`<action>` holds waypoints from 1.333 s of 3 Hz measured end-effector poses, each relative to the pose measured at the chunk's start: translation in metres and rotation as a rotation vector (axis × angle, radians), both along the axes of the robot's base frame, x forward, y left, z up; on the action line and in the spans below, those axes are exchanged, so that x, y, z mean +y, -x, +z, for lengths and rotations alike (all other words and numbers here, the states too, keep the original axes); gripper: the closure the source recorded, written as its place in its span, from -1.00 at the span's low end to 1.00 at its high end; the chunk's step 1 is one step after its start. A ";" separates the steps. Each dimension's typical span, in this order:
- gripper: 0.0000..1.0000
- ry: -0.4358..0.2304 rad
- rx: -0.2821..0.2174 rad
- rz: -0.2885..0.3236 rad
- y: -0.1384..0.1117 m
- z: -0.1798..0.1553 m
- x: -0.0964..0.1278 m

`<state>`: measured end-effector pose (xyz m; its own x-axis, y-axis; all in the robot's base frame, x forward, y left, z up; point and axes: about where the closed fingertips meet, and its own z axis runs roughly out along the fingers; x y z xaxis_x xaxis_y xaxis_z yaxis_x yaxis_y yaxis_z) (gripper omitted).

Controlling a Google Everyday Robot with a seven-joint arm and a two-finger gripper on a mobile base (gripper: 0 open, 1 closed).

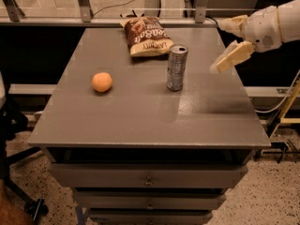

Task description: Move redbull can near orange

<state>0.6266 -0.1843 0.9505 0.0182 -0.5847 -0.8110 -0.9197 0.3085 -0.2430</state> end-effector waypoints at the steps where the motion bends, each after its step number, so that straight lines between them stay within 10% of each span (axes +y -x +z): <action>1: -1.00 0.000 0.000 0.000 0.000 0.000 0.000; 4: -1.00 -0.163 0.035 0.108 -0.027 -0.018 0.052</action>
Offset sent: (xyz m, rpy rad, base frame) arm 0.0229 0.0371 -0.0103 0.1518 0.0142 0.0851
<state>0.6533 -0.1321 0.9321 0.0440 -0.4418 -0.8960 -0.9566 0.2401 -0.1653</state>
